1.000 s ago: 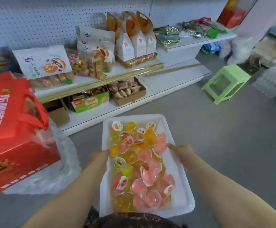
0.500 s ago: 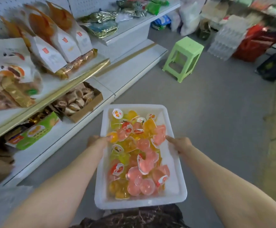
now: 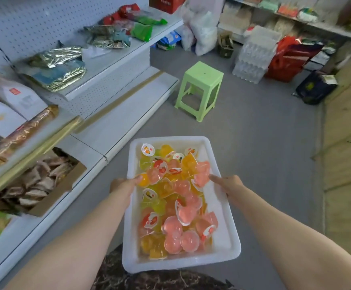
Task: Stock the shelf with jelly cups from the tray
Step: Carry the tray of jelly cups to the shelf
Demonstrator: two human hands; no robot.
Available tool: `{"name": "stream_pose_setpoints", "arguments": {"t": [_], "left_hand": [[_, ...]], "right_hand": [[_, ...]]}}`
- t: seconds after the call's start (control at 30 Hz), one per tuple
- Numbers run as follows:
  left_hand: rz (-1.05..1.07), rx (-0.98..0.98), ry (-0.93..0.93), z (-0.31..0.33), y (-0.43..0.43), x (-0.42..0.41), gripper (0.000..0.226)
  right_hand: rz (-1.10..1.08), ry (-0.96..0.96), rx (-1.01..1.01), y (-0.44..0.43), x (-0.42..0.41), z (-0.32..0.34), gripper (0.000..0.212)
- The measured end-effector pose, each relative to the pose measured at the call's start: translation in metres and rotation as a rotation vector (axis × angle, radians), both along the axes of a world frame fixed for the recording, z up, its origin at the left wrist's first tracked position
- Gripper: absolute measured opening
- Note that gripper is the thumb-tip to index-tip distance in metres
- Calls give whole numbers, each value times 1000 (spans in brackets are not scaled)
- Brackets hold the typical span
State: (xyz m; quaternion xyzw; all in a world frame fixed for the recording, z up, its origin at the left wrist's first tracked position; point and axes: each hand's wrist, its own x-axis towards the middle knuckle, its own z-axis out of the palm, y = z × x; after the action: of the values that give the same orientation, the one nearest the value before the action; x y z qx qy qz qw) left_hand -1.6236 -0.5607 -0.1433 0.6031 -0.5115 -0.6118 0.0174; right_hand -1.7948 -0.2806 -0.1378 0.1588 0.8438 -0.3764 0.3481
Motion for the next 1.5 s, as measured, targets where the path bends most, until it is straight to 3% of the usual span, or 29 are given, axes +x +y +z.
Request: {"name": "stream_pose_setpoints", "arguments": {"t": [0.13, 0.4, 0.6, 0.83, 1.0, 1.13, 1.5], "left_hand": [[-45, 8, 7, -5, -18, -95, 76], [-212, 68, 28, -6, -82, -312, 87], [-320, -47, -24, 17, -109, -465, 88], [-335, -57, -27, 0, -116, -638, 65], [-252, -82, -31, -5, -118, -734, 68], [-230, -61, -44, 0, -124, -798, 66], [-278, -28, -92, -43, -217, -973, 70]], "right_hand": [[-56, 12, 12, -14, -76, 4, 63], [-151, 10, 44, -54, -247, 9, 58], [-210, 13, 20, -74, -374, 8, 71], [-168, -8, -7, -89, -542, -10, 57], [-74, -64, 44, -93, -650, -6, 56], [-50, -75, 97, -104, -725, -4, 67], [-97, -154, 159, -183, -878, -42, 70]]}}
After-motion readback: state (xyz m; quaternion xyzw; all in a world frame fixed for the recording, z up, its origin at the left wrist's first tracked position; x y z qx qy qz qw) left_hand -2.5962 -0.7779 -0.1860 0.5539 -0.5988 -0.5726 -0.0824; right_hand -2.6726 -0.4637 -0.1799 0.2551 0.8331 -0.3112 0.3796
